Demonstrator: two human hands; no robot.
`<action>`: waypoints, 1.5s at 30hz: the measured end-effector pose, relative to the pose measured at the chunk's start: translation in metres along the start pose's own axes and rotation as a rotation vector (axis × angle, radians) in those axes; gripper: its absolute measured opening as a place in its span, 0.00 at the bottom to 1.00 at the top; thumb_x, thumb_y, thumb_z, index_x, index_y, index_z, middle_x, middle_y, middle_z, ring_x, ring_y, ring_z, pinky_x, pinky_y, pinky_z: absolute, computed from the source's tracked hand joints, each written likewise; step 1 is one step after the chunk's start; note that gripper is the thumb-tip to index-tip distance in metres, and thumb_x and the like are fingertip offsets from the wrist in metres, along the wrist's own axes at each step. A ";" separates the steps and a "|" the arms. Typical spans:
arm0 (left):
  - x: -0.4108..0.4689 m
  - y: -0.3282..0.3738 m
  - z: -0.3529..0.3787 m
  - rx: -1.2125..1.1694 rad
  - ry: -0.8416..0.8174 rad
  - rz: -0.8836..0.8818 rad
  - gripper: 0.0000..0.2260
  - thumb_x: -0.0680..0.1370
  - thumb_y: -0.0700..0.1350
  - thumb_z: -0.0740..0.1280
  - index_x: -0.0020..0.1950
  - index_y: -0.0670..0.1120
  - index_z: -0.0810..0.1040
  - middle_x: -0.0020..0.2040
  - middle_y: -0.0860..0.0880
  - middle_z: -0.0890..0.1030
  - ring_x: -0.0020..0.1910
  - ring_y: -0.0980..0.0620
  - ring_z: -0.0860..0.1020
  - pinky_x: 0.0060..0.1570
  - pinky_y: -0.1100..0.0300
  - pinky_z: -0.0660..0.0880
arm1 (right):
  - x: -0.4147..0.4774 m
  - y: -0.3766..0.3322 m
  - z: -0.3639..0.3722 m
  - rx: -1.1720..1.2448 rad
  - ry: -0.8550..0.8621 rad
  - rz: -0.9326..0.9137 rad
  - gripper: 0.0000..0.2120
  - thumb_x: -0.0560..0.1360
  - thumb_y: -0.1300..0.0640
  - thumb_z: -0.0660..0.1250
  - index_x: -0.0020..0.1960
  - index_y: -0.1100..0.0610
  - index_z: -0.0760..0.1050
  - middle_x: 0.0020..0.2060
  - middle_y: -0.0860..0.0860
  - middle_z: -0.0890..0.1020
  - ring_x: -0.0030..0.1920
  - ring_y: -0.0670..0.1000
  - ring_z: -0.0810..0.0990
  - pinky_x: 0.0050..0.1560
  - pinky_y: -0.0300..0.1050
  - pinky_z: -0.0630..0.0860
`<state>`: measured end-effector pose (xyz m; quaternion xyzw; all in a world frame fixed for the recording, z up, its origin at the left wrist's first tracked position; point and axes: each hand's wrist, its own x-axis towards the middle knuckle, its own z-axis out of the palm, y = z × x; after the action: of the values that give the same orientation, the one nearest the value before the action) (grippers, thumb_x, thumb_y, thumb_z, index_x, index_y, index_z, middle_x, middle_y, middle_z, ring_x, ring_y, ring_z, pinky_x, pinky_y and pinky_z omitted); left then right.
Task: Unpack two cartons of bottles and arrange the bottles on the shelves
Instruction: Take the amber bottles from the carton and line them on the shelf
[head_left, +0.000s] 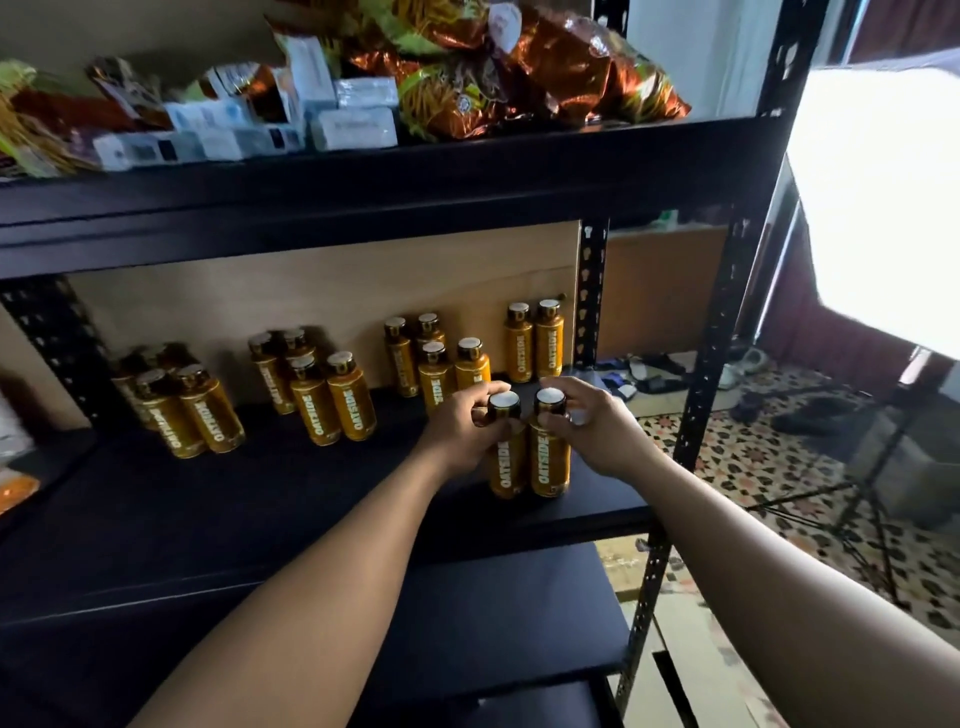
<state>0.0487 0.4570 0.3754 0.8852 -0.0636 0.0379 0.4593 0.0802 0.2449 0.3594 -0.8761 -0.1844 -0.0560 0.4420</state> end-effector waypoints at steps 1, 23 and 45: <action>0.004 0.001 0.001 0.009 -0.009 0.010 0.26 0.77 0.53 0.72 0.74 0.55 0.71 0.71 0.49 0.74 0.65 0.52 0.73 0.47 0.65 0.70 | 0.000 0.001 -0.002 -0.010 0.004 0.013 0.25 0.78 0.50 0.71 0.74 0.45 0.72 0.62 0.49 0.81 0.58 0.50 0.81 0.49 0.40 0.76; 0.060 0.013 0.002 0.268 -0.110 0.074 0.26 0.79 0.52 0.71 0.76 0.50 0.70 0.71 0.48 0.76 0.62 0.48 0.77 0.52 0.57 0.73 | 0.028 0.016 -0.014 -0.221 0.058 0.068 0.26 0.80 0.48 0.69 0.76 0.46 0.68 0.65 0.52 0.80 0.64 0.54 0.78 0.55 0.47 0.77; 0.143 0.014 0.027 0.237 -0.067 0.033 0.26 0.78 0.54 0.71 0.75 0.52 0.70 0.74 0.48 0.72 0.67 0.46 0.75 0.63 0.51 0.73 | 0.096 0.037 -0.025 -0.235 0.150 0.171 0.27 0.81 0.52 0.69 0.78 0.47 0.67 0.70 0.53 0.76 0.66 0.55 0.77 0.61 0.49 0.76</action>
<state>0.1886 0.4152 0.3894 0.9328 -0.0888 0.0232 0.3485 0.1849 0.2312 0.3715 -0.9276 -0.0678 -0.1050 0.3520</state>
